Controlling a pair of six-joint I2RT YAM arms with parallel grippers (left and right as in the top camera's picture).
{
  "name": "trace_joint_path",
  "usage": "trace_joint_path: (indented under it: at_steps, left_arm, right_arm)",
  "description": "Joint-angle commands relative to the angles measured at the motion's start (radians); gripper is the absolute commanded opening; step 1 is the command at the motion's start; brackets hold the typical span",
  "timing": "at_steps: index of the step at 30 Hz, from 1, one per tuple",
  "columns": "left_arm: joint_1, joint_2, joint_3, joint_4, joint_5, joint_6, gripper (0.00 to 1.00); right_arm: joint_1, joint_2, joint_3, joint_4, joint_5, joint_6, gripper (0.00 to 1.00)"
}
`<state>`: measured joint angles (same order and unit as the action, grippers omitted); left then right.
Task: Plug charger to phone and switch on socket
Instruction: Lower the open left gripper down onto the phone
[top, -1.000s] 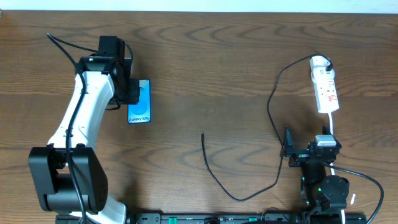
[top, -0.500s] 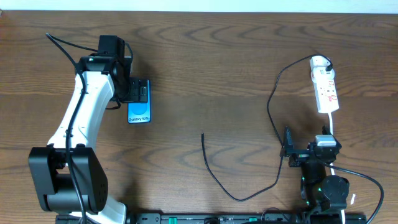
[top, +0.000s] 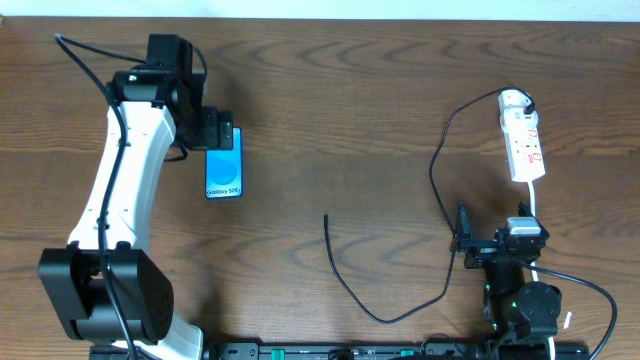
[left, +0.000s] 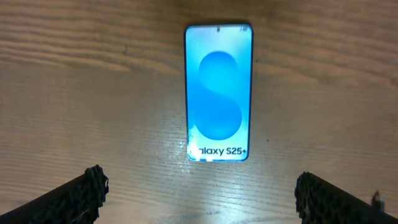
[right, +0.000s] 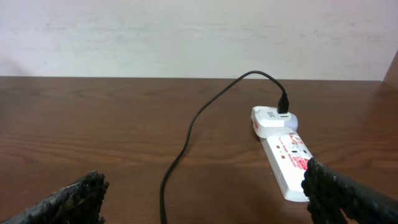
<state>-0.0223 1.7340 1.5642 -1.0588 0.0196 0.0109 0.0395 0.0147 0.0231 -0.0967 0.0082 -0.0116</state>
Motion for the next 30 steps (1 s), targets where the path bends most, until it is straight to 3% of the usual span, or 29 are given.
trace_joint_path:
  at_steps: [1, 9, 16, 30]
  left_arm:
    - [0.003, 0.012, 0.024, -0.014, 0.007, -0.005, 0.98]
    - [-0.043, 0.095, 0.026, -0.044, 0.047, -0.004, 0.98]
    - [-0.085, 0.204, 0.064, -0.066, -0.009, -0.021, 0.98]
    - [-0.066, 0.222, 0.063, 0.006, -0.002, -0.058, 0.98]
  right_arm:
    - [0.004, -0.008, -0.007, 0.0, 0.008, -0.012, 0.99]
    - [0.004, -0.008, -0.007, 0.0, 0.008, -0.012, 0.99]
    - [0.004, -0.008, -0.007, 0.0, 0.008, -0.012, 0.99]
    - [0.004, -0.008, -0.007, 0.0, 0.008, -0.012, 0.99]
